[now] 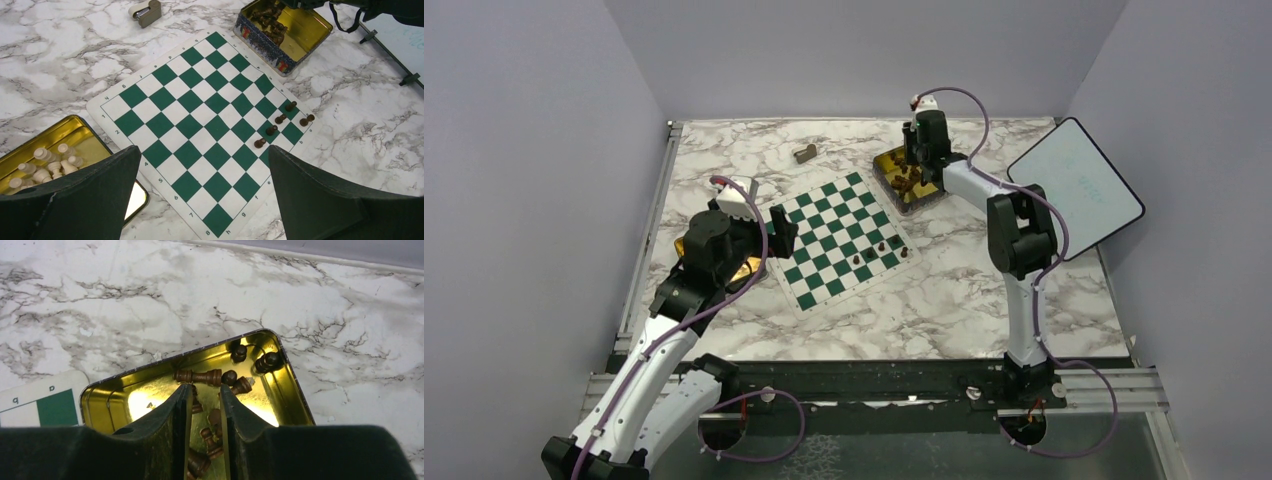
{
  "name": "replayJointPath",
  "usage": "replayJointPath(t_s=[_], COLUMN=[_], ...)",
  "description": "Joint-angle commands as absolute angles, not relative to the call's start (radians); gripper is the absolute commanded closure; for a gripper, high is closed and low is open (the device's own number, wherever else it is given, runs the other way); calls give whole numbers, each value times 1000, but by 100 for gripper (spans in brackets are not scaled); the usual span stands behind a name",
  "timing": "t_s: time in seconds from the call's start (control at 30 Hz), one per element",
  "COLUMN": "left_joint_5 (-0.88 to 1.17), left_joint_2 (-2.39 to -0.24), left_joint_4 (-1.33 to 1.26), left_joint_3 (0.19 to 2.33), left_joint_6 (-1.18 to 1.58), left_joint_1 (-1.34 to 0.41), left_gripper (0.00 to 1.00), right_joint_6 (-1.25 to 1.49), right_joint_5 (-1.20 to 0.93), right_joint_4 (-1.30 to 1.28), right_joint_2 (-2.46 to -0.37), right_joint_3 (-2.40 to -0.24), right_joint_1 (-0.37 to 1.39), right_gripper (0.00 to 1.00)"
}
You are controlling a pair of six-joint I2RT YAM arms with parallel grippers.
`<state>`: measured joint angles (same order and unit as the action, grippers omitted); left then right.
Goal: Set up the chess pieces on the board
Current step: Pick up the chess piece from the storage box.
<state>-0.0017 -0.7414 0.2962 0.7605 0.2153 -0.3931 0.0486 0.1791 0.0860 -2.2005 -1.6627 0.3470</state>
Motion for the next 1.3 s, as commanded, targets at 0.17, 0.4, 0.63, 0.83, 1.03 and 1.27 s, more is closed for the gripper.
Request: replayJointPath(t_s=[0.17, 0.4, 0.63, 0.83, 1.03, 1.27], left_joint_5=[-14, -15, -14, -13, -14, -12], left_joint_2=[-750, -751, -752, -754, -755, -753], left_joint_4=[288, 288, 290, 290, 290, 290], left_joint_3=[756, 756, 756, 756, 758, 758], left_joint_6=[200, 200, 200, 200, 201, 200], left_joint_1=[-397, -397, -397, -397, -397, -397], left_gripper=[1, 1, 1, 1, 1, 1], right_joint_6=[36, 25, 38, 33, 30, 25], right_joint_5=[133, 99, 88, 79, 77, 84], right_joint_4=[45, 55, 41, 34, 30, 17], right_joint_2=[-2298, -2337, -2386, -2424, -2440, -2442], right_joint_3=[-1781, -1808, -1850, -1882, -1893, -1900], right_joint_1=[294, 285, 278, 276, 271, 271], right_gripper=[69, 70, 72, 74, 77, 82])
